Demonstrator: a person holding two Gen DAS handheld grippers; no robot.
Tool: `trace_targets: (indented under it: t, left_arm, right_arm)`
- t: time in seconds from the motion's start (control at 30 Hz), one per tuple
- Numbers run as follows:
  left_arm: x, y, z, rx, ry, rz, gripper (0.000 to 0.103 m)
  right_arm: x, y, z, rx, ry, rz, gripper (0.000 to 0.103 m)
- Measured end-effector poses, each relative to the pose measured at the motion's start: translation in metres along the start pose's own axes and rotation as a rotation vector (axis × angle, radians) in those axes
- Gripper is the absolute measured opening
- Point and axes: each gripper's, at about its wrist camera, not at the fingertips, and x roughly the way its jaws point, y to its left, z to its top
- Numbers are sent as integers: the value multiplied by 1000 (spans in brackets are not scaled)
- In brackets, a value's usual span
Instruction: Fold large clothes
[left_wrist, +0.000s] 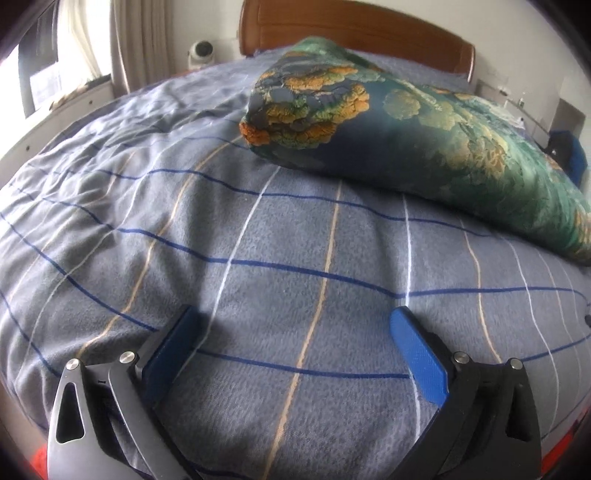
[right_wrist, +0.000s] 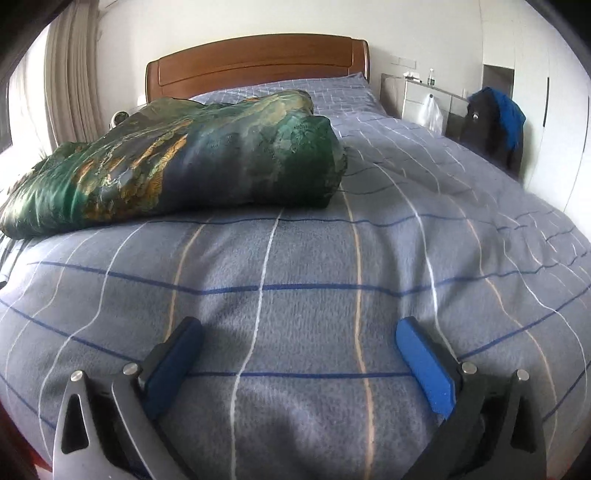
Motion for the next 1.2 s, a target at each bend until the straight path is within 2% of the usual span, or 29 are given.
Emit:
trace_targets:
  t: [0.07, 0.63, 0.8, 0.97, 1.2]
  left_arm:
    - [2, 1, -2, 6, -29, 4, 102]
    - [-2, 0, -7, 10, -50, 20, 103]
    - [-5, -1, -5, -1, -46, 32, 103]
    - [-4, -6, 0, -9, 0, 76, 103]
    - [-6, -1, -1, 8, 8, 32, 103]
  right_arm:
    - [2, 0, -2, -7, -6, -8, 103]
    - [4, 5, -6, -21, -5, -13, 103]
    - [4, 6, -5, -23, 0, -13, 103]
    - [5, 6, -4, -23, 6, -14, 103]
    - [6, 6, -4, -23, 7, -13, 103]
